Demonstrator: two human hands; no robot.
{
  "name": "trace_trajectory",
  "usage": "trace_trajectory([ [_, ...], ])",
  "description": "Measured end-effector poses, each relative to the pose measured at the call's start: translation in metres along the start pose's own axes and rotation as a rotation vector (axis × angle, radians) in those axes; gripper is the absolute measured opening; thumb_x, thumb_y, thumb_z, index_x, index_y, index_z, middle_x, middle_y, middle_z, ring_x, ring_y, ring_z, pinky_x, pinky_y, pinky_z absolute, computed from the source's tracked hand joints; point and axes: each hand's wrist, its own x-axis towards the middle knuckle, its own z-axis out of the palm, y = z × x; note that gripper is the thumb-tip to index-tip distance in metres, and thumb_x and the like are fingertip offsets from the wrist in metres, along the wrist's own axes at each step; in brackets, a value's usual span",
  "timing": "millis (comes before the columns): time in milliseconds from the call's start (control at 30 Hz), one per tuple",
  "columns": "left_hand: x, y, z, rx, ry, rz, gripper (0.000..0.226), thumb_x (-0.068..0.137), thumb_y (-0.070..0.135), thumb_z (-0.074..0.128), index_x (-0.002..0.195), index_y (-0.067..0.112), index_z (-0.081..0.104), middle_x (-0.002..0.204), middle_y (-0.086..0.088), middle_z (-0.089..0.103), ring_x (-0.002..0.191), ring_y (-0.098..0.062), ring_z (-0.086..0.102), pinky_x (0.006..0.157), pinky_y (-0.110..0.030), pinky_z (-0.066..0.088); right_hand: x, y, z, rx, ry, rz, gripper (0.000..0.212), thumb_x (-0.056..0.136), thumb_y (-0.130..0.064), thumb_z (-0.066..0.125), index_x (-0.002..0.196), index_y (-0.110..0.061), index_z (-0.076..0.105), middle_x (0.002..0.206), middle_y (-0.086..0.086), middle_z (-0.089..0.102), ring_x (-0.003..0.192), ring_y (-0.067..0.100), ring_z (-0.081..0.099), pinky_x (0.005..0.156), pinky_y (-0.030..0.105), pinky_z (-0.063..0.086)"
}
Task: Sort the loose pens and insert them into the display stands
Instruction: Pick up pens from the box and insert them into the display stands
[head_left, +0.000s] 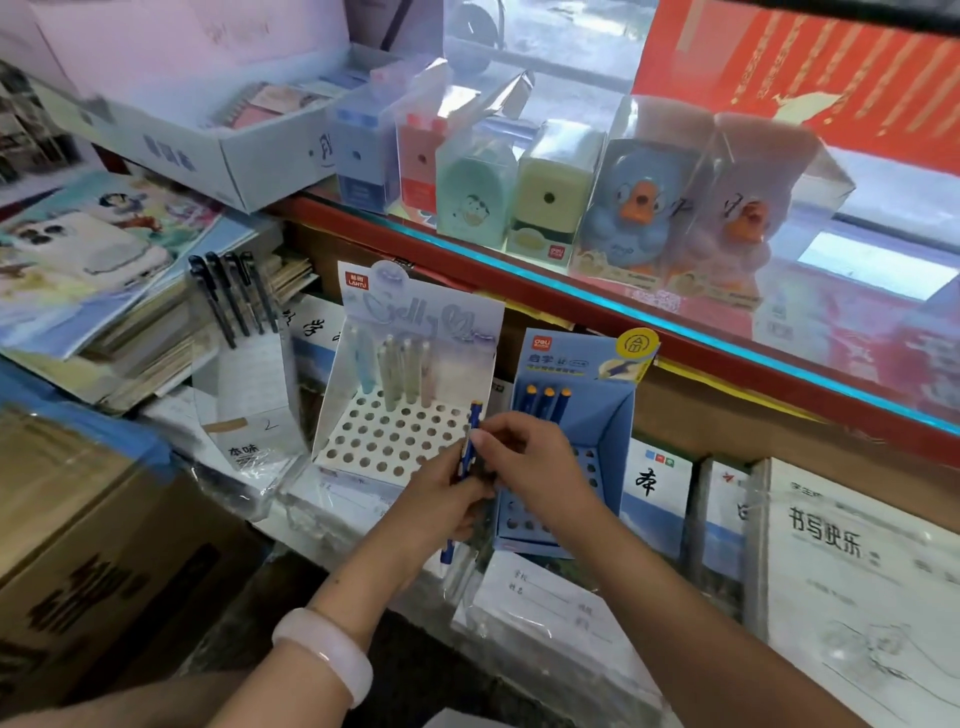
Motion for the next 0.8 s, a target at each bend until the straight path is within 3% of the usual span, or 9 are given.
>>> trace_trajectory([
  [167,-0.004,0.000,0.002,0.089,-0.008,0.028,0.035,0.094,0.001,0.041,0.116,0.025,0.052,0.052,0.014,0.051,0.044,-0.003,0.041,0.046,-0.017,0.035,-0.009,-0.013,-0.006,0.029,-0.114,-0.010,0.017,0.090,-0.014,0.060,0.077,-0.023,0.059,0.071,-0.001,0.062,0.066,0.010,0.059,0.065,0.032,0.054],
  [233,-0.008,0.002,0.002,0.127,-0.001,0.060,0.041,0.092,0.000,0.045,0.116,0.032,0.051,0.077,0.011,0.061,0.058,-0.001,0.055,0.055,-0.015,0.044,-0.013,-0.020,-0.016,0.029,-0.073,-0.019,0.014,0.091,-0.013,0.058,0.079,-0.019,0.057,0.075,0.003,0.063,0.069,0.015,0.061,0.065,0.029,0.054],
  [267,-0.010,0.003,0.000,0.135,0.005,0.072,0.044,0.091,0.002,0.048,0.118,0.037,0.049,0.095,0.008,0.061,0.074,0.000,0.060,0.064,-0.014,0.047,-0.015,-0.022,-0.024,0.033,-0.004,-0.017,0.012,0.091,-0.014,0.058,0.080,-0.019,0.056,0.075,0.002,0.063,0.069,0.015,0.063,0.065,0.028,0.055],
  [367,-0.012,0.003,-0.012,0.142,0.087,0.085,0.042,0.091,0.009,0.052,0.123,0.036,0.048,0.118,0.006,0.053,0.105,-0.007,0.054,0.092,-0.026,0.044,-0.018,-0.020,-0.057,-0.059,0.272,-0.028,0.005,0.091,-0.020,0.058,0.087,-0.018,0.055,0.075,-0.001,0.065,0.068,0.010,0.065,0.068,0.030,0.056],
  [500,-0.013,0.000,-0.023,0.056,0.252,0.093,0.035,0.092,0.008,0.049,0.121,0.027,0.053,0.118,-0.002,0.056,0.106,-0.017,0.056,0.089,-0.029,0.045,-0.018,-0.003,-0.079,-0.391,0.436,-0.060,0.014,0.093,-0.026,0.056,0.091,-0.013,0.051,0.077,0.003,0.063,0.072,0.021,0.062,0.060,0.032,0.046],
  [567,-0.014,-0.001,-0.026,0.046,0.298,0.089,0.034,0.092,0.008,0.050,0.122,0.024,0.055,0.118,-0.002,0.055,0.108,-0.017,0.054,0.089,-0.028,0.044,-0.012,0.007,-0.078,-0.524,0.437,-0.073,0.017,0.094,-0.025,0.054,0.098,-0.009,0.051,0.081,0.007,0.064,0.072,0.026,0.060,0.056,0.033,0.042],
  [667,-0.017,-0.003,-0.029,0.059,0.327,0.076,0.034,0.092,0.010,0.050,0.122,0.023,0.056,0.119,0.001,0.053,0.114,-0.017,0.050,0.100,-0.035,0.039,-0.002,0.019,-0.074,-0.616,0.428,-0.078,0.022,0.095,-0.026,0.052,0.109,-0.008,0.051,0.084,0.010,0.065,0.071,0.029,0.060,0.055,0.032,0.039],
  [800,-0.019,-0.003,-0.033,0.073,0.350,0.067,0.034,0.092,0.009,0.049,0.124,0.021,0.055,0.118,0.001,0.053,0.120,-0.019,0.047,0.108,-0.043,0.034,0.006,0.027,-0.067,-0.682,0.385,-0.053,0.021,0.096,-0.026,0.050,0.105,-0.007,0.048,0.081,0.013,0.064,0.070,0.032,0.059,0.055,0.033,0.038],
])
